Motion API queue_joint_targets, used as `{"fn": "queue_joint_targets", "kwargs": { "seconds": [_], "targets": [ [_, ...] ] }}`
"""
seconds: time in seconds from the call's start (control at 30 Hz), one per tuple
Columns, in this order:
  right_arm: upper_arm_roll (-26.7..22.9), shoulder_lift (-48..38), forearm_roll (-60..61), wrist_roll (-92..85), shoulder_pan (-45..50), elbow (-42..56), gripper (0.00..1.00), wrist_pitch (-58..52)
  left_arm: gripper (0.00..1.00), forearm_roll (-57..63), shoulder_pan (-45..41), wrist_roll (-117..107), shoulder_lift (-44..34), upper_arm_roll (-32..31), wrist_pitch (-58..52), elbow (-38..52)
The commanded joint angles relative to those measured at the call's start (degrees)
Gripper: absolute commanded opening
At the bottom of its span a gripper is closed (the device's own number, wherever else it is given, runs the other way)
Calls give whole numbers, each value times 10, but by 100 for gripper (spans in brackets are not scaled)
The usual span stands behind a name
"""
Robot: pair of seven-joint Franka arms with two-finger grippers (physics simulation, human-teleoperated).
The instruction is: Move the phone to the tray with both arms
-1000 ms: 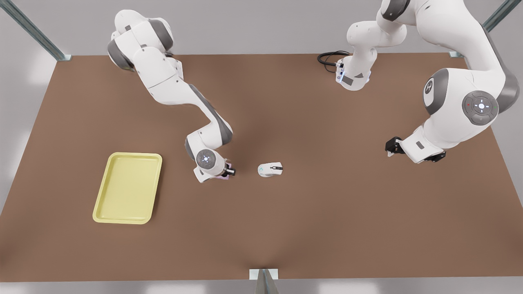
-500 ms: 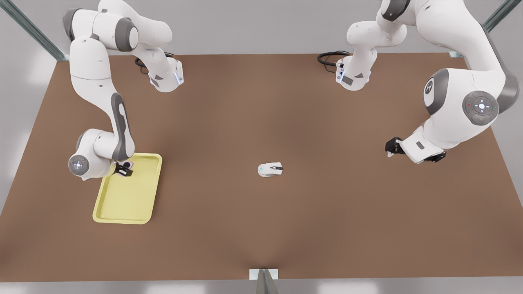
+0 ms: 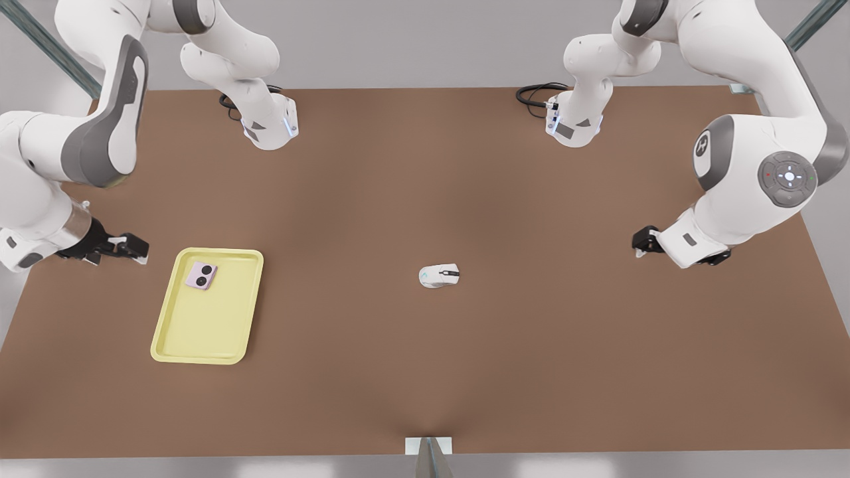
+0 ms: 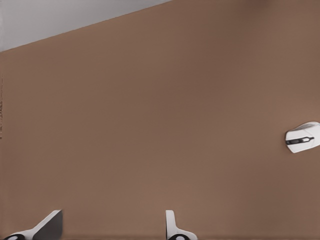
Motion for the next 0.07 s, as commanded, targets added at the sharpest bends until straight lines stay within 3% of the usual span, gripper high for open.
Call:
{"fn": "queue_joint_targets", "kwargs": {
  "seconds": [0.0,0.03],
  "targets": [
    [13,1,-4,-51,-13,3,100,-129,100,1,0,3,0,1,0,0],
    [12,1,-5,-51,-13,3,100,-128,100,1,0,4,0,1,0,0]
  ]
}}
